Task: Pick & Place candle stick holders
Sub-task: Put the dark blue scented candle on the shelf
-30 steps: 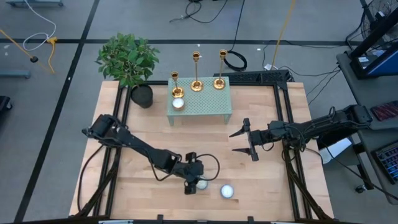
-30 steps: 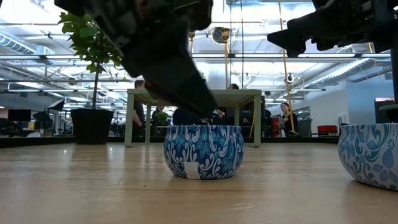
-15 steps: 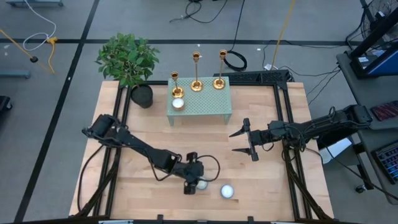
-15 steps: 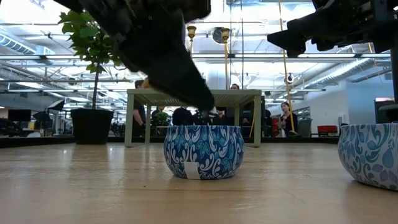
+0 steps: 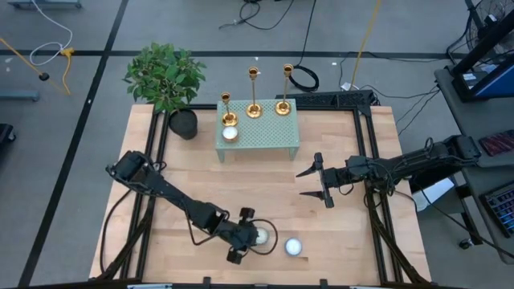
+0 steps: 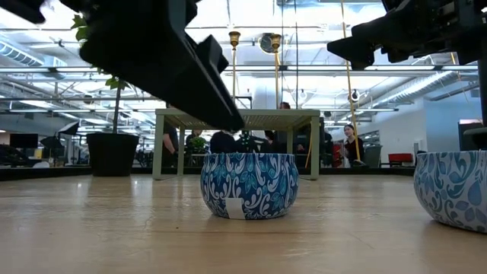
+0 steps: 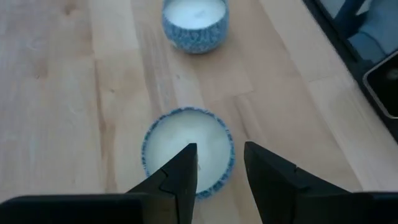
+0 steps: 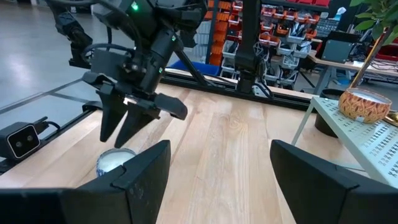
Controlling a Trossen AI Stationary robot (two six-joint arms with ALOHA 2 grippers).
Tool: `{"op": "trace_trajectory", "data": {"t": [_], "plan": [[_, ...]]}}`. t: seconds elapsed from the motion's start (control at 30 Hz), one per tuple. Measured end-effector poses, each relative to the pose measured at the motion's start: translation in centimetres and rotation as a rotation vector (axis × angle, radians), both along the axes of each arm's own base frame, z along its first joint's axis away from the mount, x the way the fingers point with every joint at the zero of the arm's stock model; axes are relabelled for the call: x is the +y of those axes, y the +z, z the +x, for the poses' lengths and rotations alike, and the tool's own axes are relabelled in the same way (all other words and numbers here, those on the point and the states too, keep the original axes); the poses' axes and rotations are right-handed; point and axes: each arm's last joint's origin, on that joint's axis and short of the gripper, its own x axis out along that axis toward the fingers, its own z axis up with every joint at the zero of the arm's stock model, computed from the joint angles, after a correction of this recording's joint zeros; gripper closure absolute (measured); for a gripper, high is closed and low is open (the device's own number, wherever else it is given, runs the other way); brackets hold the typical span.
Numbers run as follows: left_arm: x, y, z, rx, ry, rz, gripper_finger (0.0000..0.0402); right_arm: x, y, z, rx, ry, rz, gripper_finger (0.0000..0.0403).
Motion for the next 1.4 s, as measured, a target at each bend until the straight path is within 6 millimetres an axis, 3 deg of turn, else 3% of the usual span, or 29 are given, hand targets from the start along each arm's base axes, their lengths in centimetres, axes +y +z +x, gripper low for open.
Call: {"op": "trace_trajectory", "data": {"t": [0.5, 0.73, 0.97, 1.1, 1.3, 1.4], "plan": [[0.2, 0.0, 0.1, 0.006, -0.034, -0.006, 0.0266, 0.0, 0.0, 0.0, 0.002, 0.000, 0.000, 0.0135], [-0.3, -2.0, 0.8, 0.011, -0.079, -0.022, 0.0266, 0.0, -0.1, 0.0, 0.005, 0.000, -0.001, 0.0135], [-0.3, -2.6, 0.8, 0.021, -0.092, 0.010, 0.0268, 0.0, -0.2, 0.0, 0.017, 0.001, -0.003, 0.0135], [-0.2, -2.6, 0.8, 0.012, -0.091, 0.043, 0.0296, 0.0, -0.2, 0.0, 0.018, 0.000, -0.003, 0.0135], [0.4, -2.6, 1.1, 0.014, -0.067, 0.043, 0.0381, 0.0, -0.2, 0.0, 0.017, 0.000, -0.003, 0.0135], [0.9, -2.5, 1.3, 0.016, -0.041, 0.031, 0.0392, 0.0, -0.2, 0.0, 0.018, 0.000, -0.003, 0.0135]]}}
